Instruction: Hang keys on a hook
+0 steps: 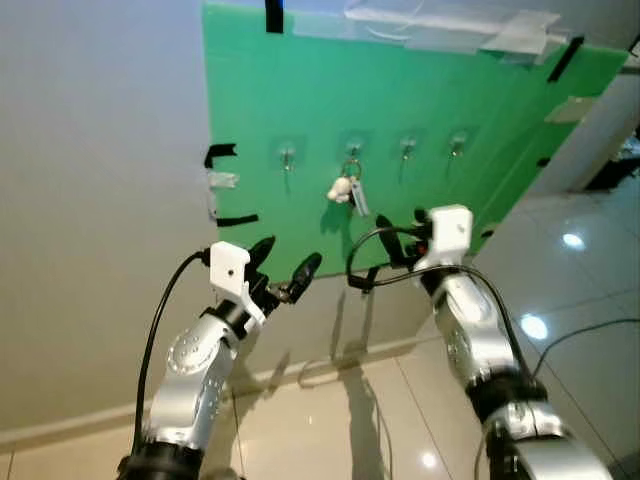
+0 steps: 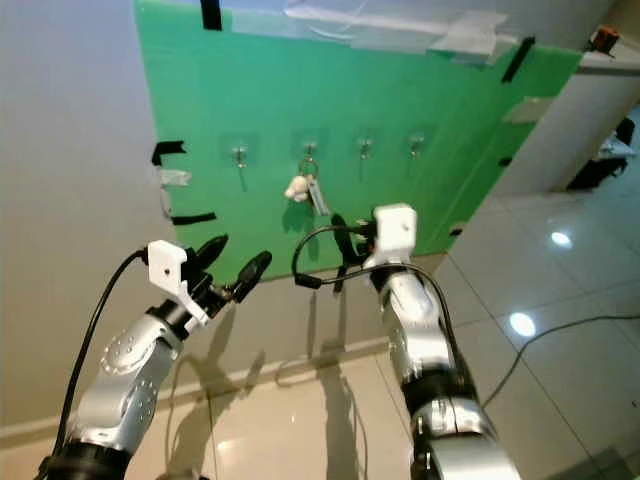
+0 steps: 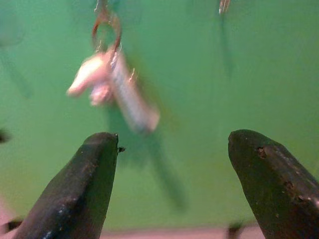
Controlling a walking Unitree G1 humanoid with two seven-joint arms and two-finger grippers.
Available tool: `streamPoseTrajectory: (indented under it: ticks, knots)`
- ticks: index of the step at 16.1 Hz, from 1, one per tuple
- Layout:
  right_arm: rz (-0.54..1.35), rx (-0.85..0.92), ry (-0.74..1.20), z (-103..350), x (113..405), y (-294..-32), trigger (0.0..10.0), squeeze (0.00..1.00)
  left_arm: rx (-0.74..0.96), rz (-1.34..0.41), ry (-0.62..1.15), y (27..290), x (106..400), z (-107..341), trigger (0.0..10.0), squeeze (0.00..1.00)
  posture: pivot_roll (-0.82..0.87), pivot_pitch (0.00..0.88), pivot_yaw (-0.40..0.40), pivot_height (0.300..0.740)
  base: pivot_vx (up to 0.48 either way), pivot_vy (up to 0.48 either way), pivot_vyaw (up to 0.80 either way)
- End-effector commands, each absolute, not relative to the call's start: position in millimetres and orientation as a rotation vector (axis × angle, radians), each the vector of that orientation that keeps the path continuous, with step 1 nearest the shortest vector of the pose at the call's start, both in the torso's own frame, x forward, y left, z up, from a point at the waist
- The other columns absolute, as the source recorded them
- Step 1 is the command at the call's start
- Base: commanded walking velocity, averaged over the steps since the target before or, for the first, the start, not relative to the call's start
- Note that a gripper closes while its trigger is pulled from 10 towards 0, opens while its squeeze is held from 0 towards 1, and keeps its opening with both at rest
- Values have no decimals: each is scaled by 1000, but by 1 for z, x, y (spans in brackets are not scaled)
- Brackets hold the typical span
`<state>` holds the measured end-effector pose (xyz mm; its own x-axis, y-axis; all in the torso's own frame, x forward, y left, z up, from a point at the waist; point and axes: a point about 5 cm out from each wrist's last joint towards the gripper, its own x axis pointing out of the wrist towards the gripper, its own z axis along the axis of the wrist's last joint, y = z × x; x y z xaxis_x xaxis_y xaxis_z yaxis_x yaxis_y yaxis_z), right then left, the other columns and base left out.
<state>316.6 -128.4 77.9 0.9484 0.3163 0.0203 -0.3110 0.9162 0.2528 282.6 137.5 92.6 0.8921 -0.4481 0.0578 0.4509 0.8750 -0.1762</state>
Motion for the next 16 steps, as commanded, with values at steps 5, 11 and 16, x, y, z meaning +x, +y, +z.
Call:
streamPoseTrajectory:
  ticks: [5, 11, 16]
  knots:
    - [305, 222, 67, 55, 270, -142, 10000, 0, -163, -366, 58, 165, 269, 86, 10000, 0, 91, 0, -52, 740, 0, 0, 0]
    - [192, 142, 182, 35, 221, -160, 10000, 0, -41, -242, 159, 176, 246, 75, 10000, 0, 40, 0, -9, 740, 0, 0, 0]
    - [138, 137, 226, 35, 219, -169, 10000, 0, -105, -255, 154, 171, 244, 74, 10000, 0, 15, 0, -6, 740, 0, 0, 0]
